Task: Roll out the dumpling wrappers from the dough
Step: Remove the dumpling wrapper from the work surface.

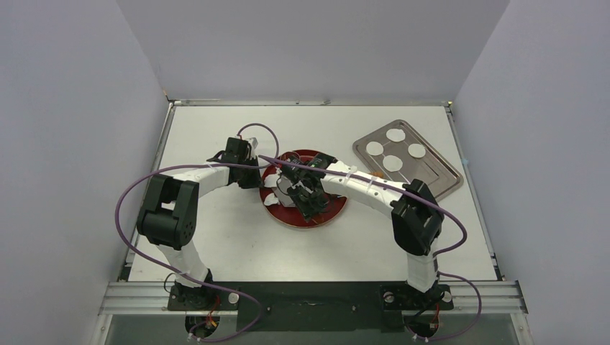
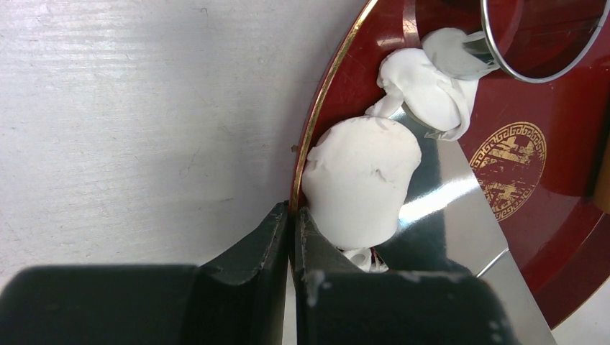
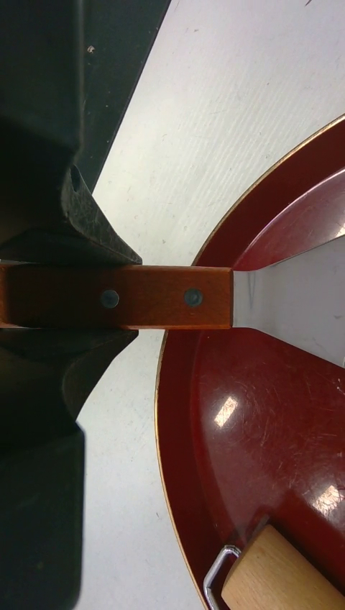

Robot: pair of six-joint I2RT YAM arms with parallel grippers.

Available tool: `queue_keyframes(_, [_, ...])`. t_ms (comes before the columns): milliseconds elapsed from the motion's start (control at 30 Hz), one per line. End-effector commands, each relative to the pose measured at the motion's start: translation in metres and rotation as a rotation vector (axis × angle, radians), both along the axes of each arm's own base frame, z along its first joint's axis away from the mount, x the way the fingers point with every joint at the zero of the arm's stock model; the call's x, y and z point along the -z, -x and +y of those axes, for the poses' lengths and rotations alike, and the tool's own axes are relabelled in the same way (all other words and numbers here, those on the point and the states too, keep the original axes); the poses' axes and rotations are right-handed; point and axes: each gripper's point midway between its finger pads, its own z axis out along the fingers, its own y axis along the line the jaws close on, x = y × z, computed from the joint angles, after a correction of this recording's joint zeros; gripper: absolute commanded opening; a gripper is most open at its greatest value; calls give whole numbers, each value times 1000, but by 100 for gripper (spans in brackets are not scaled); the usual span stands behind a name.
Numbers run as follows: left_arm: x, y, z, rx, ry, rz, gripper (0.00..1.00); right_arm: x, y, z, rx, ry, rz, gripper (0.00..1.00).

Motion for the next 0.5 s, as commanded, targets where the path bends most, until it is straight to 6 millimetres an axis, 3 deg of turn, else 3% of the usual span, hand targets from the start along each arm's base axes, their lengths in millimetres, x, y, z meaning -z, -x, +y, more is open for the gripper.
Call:
queue_keyframes(0, [-19, -9, -8, 22, 34, -65, 0, -19, -15, 16, 7, -80, -65, 0])
queue_keyframes(467, [-20, -12, -6, 10, 42, -65, 0, -36, 3, 7, 24, -206, -101, 0])
